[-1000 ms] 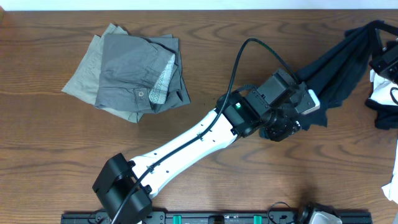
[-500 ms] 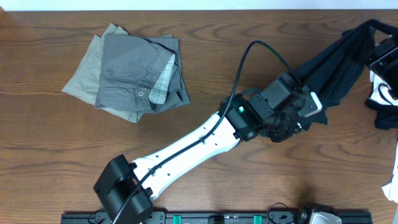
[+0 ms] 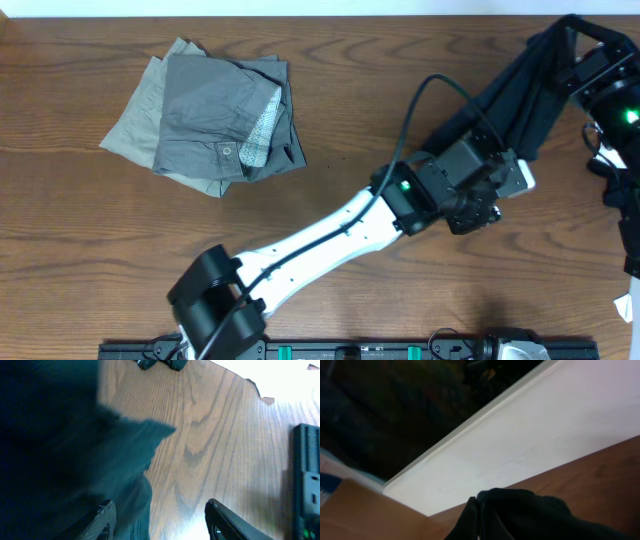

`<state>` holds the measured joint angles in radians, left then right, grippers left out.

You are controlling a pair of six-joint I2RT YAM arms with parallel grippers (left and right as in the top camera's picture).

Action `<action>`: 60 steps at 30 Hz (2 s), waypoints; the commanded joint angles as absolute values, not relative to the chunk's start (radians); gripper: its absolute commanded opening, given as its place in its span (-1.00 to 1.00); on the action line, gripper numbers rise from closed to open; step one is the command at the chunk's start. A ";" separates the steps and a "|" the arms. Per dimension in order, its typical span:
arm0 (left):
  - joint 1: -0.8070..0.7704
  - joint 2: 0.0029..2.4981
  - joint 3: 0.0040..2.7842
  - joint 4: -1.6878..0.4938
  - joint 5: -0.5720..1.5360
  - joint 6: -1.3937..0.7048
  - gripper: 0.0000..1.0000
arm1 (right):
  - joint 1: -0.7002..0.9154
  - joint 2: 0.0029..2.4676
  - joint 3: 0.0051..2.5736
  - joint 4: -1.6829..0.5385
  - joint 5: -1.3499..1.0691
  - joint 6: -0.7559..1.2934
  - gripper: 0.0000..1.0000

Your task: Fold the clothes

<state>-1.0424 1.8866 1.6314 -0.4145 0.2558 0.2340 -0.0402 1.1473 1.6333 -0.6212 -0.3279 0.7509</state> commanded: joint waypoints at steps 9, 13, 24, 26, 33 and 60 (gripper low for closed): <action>-1.048 1.954 1.631 -0.272 -0.028 0.210 0.18 | 0.049 1.148 1.640 -0.609 -0.310 0.761 -0.98; -1.044 1.954 1.631 -0.210 -0.133 0.163 0.18 | 0.054 1.148 1.640 -0.610 -0.312 0.757 -0.97; -1.044 1.953 1.631 -0.273 -0.385 0.010 0.05 | 0.054 1.148 1.640 -0.609 -0.314 0.723 -0.98; -1.043 1.953 1.631 -0.300 -0.413 -0.028 0.05 | 0.054 1.148 1.640 -0.609 -0.310 0.716 -0.97; -1.042 1.926 1.631 -0.439 -0.401 -0.093 0.05 | 0.053 1.147 1.640 -0.626 -0.174 0.670 -0.97; -1.060 1.844 1.629 -0.482 -0.099 -0.090 0.43 | 0.054 1.157 1.640 -0.803 0.089 0.606 -0.98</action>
<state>-1.0607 1.8477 1.6310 -0.4728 -0.0818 -0.0830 0.0437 1.1522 1.6333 -0.7731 -0.0555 0.6548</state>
